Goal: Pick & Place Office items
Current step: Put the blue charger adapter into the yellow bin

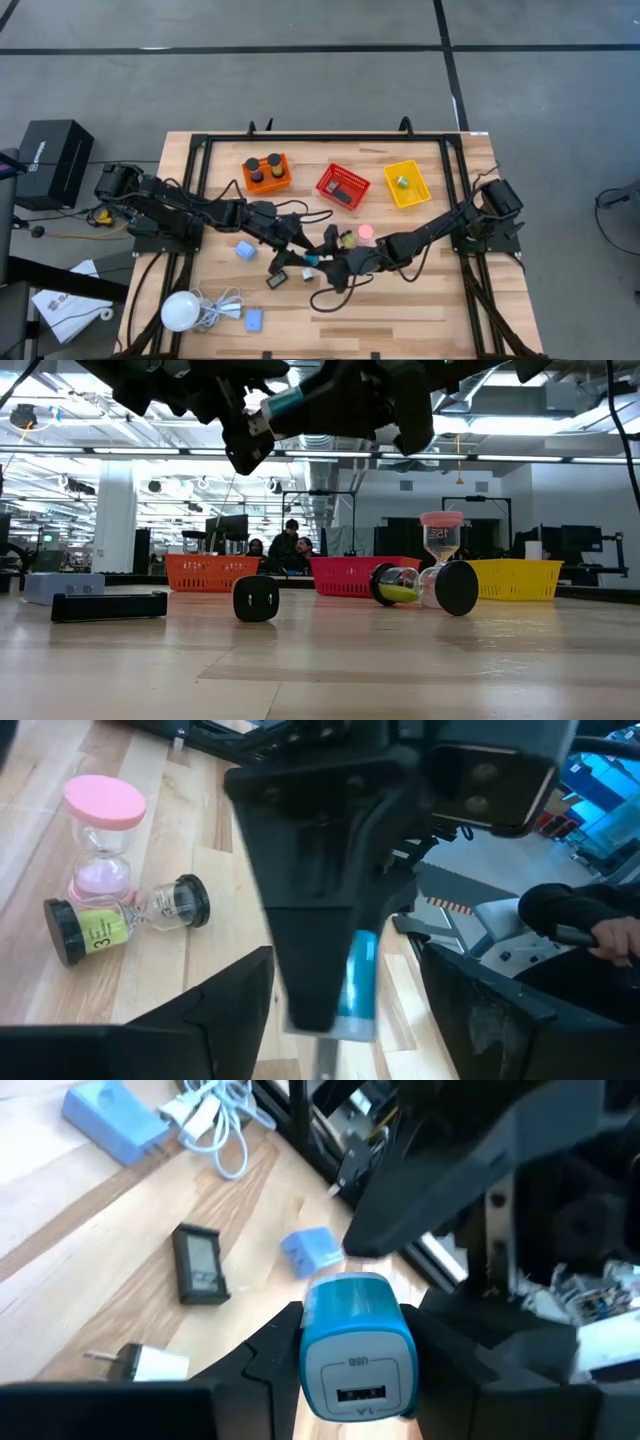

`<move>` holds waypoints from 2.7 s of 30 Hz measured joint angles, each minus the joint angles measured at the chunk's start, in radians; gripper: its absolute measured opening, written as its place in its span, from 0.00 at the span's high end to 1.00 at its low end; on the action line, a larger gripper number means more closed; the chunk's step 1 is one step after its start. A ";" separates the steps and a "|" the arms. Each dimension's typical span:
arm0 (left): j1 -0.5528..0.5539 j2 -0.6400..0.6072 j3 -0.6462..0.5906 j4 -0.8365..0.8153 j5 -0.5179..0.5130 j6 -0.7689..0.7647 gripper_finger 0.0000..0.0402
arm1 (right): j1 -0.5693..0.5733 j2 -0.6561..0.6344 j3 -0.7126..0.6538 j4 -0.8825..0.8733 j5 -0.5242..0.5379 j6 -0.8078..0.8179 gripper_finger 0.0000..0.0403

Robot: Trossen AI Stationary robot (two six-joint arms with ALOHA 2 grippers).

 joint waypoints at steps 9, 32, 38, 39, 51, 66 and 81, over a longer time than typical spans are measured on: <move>0.000 -0.001 0.000 0.004 0.002 0.000 0.38 | 0.043 -0.016 -0.001 -0.129 0.083 0.035 0.66; 0.000 -0.002 0.000 0.009 0.004 0.000 0.38 | 0.007 -0.393 -0.002 -1.228 0.394 0.760 0.66; 0.000 -0.002 0.000 0.015 0.004 0.000 0.38 | -0.106 -0.480 -0.002 -1.567 0.377 0.996 0.65; 0.000 -0.002 0.000 0.016 0.004 0.000 0.38 | -0.129 -0.490 -0.002 -1.609 0.374 1.026 0.65; 0.000 -0.002 0.000 0.021 0.008 0.000 0.38 | -0.436 -0.568 -0.122 -1.576 0.171 1.115 0.65; -0.001 -0.002 0.000 0.025 0.006 0.000 0.44 | -0.677 -0.509 -0.261 -1.285 -0.116 1.032 0.64; -0.001 -0.002 0.000 0.034 0.003 0.000 0.49 | -0.762 -0.292 -0.272 -1.286 -0.154 1.024 0.57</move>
